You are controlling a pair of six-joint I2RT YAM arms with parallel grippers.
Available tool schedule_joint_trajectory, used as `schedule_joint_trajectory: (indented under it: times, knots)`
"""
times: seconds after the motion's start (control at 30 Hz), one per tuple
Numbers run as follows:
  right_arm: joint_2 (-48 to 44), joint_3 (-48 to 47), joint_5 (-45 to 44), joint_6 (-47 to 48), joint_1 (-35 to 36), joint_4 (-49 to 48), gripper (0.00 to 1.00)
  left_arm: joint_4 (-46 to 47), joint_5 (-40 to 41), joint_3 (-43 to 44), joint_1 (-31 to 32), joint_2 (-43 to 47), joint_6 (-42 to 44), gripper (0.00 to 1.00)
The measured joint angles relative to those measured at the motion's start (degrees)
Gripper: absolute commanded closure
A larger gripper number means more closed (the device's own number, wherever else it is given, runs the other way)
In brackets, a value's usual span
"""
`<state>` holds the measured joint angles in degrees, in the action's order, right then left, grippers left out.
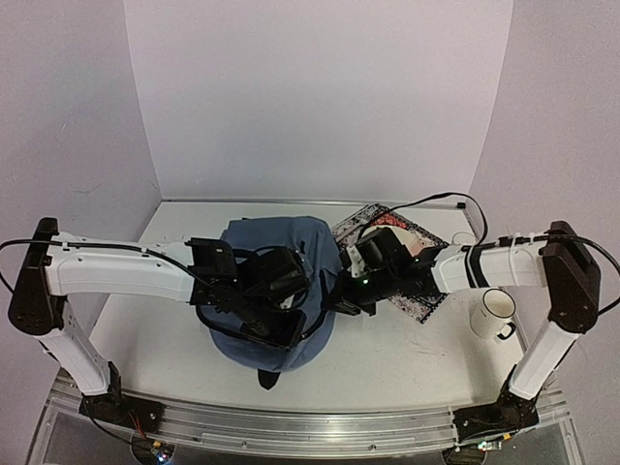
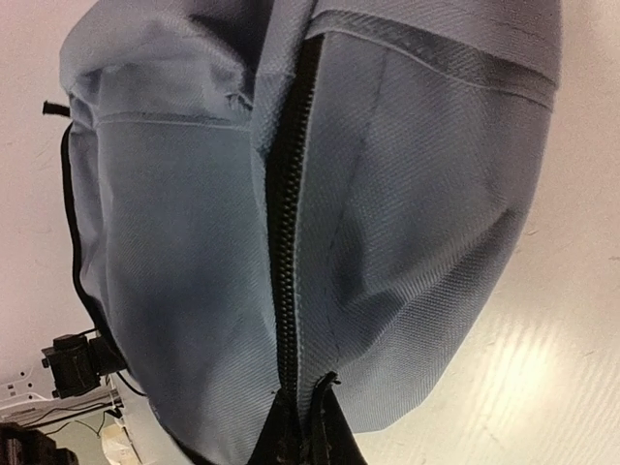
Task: Pack the student bag
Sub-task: Zip the largest pocket of the bag in the student bag, then place the largest pocket of the student bag, then hold the largest pocket of the student bag.
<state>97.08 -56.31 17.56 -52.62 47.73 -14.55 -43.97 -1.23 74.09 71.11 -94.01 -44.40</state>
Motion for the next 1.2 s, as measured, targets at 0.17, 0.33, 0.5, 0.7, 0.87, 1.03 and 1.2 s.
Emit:
schedule_joint_trajectory:
  times: [0.17,0.33,0.5,0.7,0.87,1.03,1.2]
  knots:
    - [0.1,-2.5,4.5,4.9,-6.4,3.1,1.0,1.2,1.2,-2.6,-0.3,3.5,0.0,1.0]
    - [3.2,-9.8,10.1,9.2,-11.9,7.5,0.99,3.9,3.0,-4.2,-1.0,5.1,0.5,1.0]
    - [7.6,-15.4,12.1,10.4,-13.2,9.6,0.71,3.3,5.0,-1.3,-1.3,3.8,2.0,1.0]
    - [4.3,-11.0,6.7,7.7,-14.3,6.1,0.41,-0.8,4.7,10.3,-0.3,-3.7,5.9,1.0]
    - [-5.3,-2.6,2.7,2.2,-10.7,5.2,0.35,-1.6,4.1,17.5,-0.3,-8.3,10.4,1.0]
    - [-11.6,4.7,0.7,-5.4,-4.4,0.2,0.37,-1.9,2.0,23.4,-0.3,-12.8,14.0,1.0]
    - [-12.0,7.6,-0.6,-11.1,-1.2,-2.3,0.48,-1.6,0.4,27.3,-0.3,-15.8,16.6,1.0]
